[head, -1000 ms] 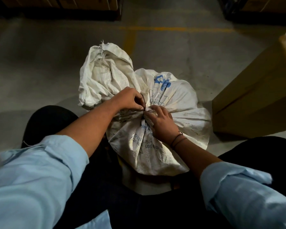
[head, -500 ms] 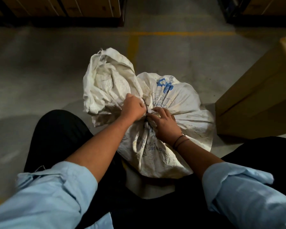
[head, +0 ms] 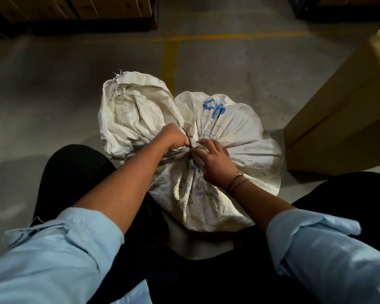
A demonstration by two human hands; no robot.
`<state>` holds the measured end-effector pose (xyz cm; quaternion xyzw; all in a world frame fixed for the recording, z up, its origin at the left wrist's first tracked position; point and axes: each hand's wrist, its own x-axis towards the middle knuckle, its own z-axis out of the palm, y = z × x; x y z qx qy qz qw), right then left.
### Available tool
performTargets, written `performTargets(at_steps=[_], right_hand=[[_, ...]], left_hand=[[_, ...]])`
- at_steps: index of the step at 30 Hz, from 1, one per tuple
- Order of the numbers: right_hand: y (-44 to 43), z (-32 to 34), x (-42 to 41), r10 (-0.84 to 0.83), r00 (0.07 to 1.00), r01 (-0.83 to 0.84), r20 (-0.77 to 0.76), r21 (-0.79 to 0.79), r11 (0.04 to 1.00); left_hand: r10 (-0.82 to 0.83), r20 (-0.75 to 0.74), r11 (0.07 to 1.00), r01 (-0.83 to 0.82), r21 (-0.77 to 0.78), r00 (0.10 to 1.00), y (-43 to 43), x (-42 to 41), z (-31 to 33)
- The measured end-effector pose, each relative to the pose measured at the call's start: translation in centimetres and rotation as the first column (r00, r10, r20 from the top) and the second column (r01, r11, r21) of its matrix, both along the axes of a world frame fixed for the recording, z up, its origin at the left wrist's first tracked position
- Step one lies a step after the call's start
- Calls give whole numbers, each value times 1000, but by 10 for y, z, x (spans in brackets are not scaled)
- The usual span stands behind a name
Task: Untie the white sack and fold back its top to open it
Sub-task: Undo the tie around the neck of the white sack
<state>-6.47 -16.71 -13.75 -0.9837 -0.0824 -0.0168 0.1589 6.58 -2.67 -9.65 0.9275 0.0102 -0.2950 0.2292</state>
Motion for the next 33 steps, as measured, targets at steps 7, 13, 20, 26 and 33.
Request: performTargets(at_steps=[7,13,20,26,33], right_hand=[[1,1,-2,6,1000,-6,-5,-13,1000],[3,2,-2,9,1000,-9,-6,-3,1000],[1,-5,-1,12,998,-13,55,23,1000],[0,-8,-1,12,996,-14,83,17,1000],[-4,-5,-3,50,996,-53,68,32,998]], left_hand=[[-13,-103,999,9,-43,995,-5,-2,11],[-17,-103,996,9,-86,995,-2,-9,24],[-116,-98,990,108,-87,988,9,-11,9],[-35,-185,972,-10,-233,982,13,-13,8],[69,-300,911,-183,-370,952,23,-13,-5]])
